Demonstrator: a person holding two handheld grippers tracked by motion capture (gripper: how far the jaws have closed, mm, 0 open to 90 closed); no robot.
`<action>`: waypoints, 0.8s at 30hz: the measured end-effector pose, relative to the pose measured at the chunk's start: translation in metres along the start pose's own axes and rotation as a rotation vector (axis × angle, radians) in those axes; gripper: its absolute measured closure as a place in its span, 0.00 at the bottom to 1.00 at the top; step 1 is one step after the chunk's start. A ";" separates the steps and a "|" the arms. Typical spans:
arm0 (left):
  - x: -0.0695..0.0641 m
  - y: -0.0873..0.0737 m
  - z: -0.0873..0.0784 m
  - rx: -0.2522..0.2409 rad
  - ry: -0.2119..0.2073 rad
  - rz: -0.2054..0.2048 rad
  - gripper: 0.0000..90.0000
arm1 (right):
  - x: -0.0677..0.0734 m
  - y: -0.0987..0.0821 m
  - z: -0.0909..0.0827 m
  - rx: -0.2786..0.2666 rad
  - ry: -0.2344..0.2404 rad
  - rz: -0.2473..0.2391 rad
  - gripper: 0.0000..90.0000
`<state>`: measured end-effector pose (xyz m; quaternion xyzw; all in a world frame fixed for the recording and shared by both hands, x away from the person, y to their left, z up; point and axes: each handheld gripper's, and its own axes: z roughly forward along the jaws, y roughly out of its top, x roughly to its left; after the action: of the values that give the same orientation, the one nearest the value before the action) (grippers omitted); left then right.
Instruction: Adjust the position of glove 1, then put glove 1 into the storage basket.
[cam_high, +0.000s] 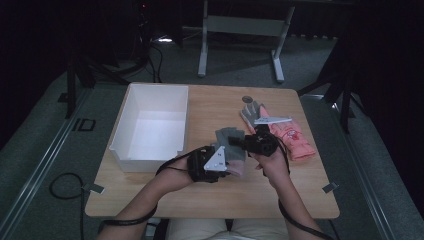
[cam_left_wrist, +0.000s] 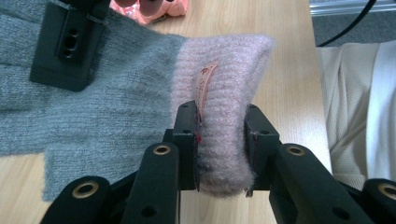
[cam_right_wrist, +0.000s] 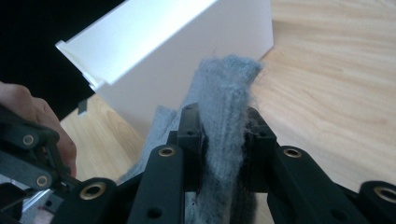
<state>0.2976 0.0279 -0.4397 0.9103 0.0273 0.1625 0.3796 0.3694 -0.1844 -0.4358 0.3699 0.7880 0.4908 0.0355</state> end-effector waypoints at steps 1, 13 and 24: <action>0.003 0.003 -0.004 0.008 -0.002 0.006 0.79 | 0.001 0.002 -0.001 -0.004 -0.001 -0.003 0.81; 0.029 0.006 -0.043 0.021 0.017 0.039 0.79 | 0.016 0.043 0.006 -0.024 0.022 -0.032 0.81; 0.047 -0.007 -0.078 0.058 0.056 0.050 0.79 | 0.039 0.078 0.032 -0.030 0.036 -0.060 0.81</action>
<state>0.3183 0.0939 -0.3802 0.9166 0.0197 0.1963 0.3478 0.3972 -0.1178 -0.3780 0.3364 0.7919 0.5079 0.0416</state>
